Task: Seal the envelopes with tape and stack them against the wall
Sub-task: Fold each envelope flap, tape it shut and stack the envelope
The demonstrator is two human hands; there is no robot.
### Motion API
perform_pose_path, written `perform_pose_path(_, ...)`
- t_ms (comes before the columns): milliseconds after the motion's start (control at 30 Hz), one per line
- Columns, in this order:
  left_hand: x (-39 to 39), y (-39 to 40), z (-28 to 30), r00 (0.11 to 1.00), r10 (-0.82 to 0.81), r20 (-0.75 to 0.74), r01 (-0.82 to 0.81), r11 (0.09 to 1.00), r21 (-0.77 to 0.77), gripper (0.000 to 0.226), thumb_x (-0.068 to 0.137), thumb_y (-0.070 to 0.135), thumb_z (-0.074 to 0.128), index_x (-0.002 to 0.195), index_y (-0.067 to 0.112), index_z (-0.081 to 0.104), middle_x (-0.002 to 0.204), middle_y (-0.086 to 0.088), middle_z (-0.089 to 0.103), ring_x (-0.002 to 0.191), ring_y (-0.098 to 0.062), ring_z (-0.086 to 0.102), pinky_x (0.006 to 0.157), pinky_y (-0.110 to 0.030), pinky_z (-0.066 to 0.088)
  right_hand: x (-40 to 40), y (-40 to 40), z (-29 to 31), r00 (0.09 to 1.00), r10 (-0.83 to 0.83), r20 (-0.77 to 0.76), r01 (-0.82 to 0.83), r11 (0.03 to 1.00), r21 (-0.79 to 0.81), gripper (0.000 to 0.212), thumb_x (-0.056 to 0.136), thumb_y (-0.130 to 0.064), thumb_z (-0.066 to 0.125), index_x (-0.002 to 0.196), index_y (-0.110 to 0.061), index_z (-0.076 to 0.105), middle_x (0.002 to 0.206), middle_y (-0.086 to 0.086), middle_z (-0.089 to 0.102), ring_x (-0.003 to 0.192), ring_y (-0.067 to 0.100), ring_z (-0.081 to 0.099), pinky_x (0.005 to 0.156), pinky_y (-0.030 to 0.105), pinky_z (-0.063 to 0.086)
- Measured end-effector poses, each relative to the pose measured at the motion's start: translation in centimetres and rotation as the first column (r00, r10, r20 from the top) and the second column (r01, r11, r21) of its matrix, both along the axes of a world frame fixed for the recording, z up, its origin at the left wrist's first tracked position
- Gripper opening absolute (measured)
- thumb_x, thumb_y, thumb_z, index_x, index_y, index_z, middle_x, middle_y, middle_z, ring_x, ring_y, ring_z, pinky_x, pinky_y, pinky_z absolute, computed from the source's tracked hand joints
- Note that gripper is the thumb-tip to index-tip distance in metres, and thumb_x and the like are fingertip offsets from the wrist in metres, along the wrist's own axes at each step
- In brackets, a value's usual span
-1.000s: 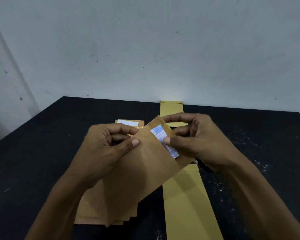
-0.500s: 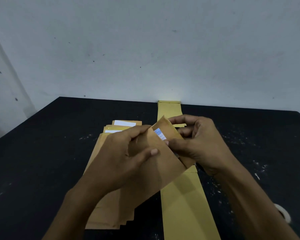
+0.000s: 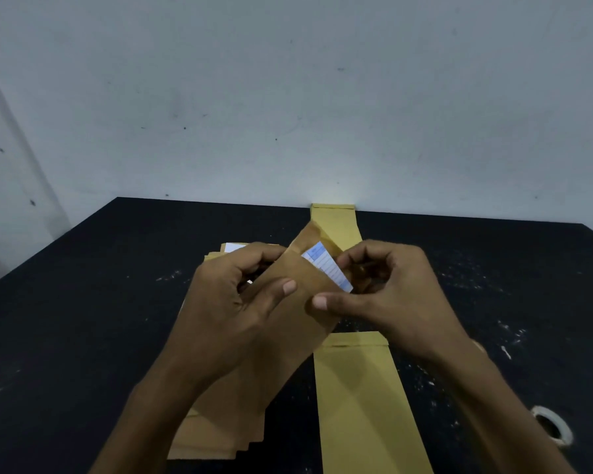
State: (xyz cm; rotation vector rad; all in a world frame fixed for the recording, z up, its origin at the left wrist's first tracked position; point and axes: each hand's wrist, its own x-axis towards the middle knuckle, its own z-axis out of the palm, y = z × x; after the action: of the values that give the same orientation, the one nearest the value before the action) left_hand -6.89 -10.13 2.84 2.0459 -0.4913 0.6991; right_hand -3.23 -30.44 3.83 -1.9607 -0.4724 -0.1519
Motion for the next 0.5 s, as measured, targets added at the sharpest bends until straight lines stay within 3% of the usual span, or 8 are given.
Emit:
perform_pose_path(100, 0.0, -0.1, 0.5, 1.0, -0.003, 0.027, 0.003, 1.0, 0.005, 0.024, 0.086, 0.026, 0.065, 0.106, 0.039, 0.063, 0.105, 0.019, 0.068, 0.096, 0.001, 0.067, 0.075, -0.016, 0.055, 0.1, 0.5, 0.1, 0.999, 0.051, -0.004, -0.051, 0.998, -0.043, 0.036, 0.055, -0.028, 0.094, 0.078, -0.01, 0.073, 0.084, 0.001, 0.07, 0.075, 0.018, 0.068, 0.059, 0.042, 0.061)
perform_pose_path(233, 0.2, 0.0, 1.0, 1.0, -0.012, 0.008, 0.011, 0.999, 0.034, 0.022, 0.085, 0.017, 0.069, 0.106, 0.025, 0.071, 0.097, 0.015, 0.072, 0.094, -0.005, 0.068, 0.074, -0.026, 0.056, 0.4, 1.3, 0.2, 0.997, 0.032, 0.065, -0.027, 0.997, -0.071, 0.029, 0.057, -0.025, 0.094, 0.068, -0.006, 0.074, 0.087, 0.0, 0.069, 0.078, 0.023, 0.067, 0.06, 0.048, 0.058)
perform_pose_path(367, 0.3, 1.1, 1.9, 0.991, -0.054, -0.122, 0.061, 0.997, 0.053, 0.038, 0.075, 0.035, 0.078, 0.111, 0.032, 0.068, 0.1, 0.016, 0.07, 0.091, -0.008, 0.068, 0.068, -0.021, 0.056, 0.7, 1.1, 0.7, 0.991, 0.047, 0.122, -0.041, 0.998, -0.051, 0.029, 0.065, -0.022, 0.092, 0.064, 0.0, 0.072, 0.086, 0.005, 0.068, 0.076, 0.028, 0.065, 0.06, 0.05, 0.054)
perform_pose_path(500, 0.8, 2.7, 2.4, 0.968, 0.074, -0.241, -0.031, 0.984, 0.177, 0.057, 0.063, 0.05, 0.087, 0.114, 0.042, 0.062, 0.095, 0.018, 0.068, 0.092, 0.001, 0.064, 0.066, -0.018, 0.052, 0.9, 0.7, 1.0, 0.99, 0.042, 0.134, -0.034, 0.997, -0.064, 0.027, 0.073, -0.024, 0.087, 0.065, -0.003, 0.072, 0.09, 0.008, 0.066, 0.078, 0.028, 0.064, 0.062, 0.049, 0.055)
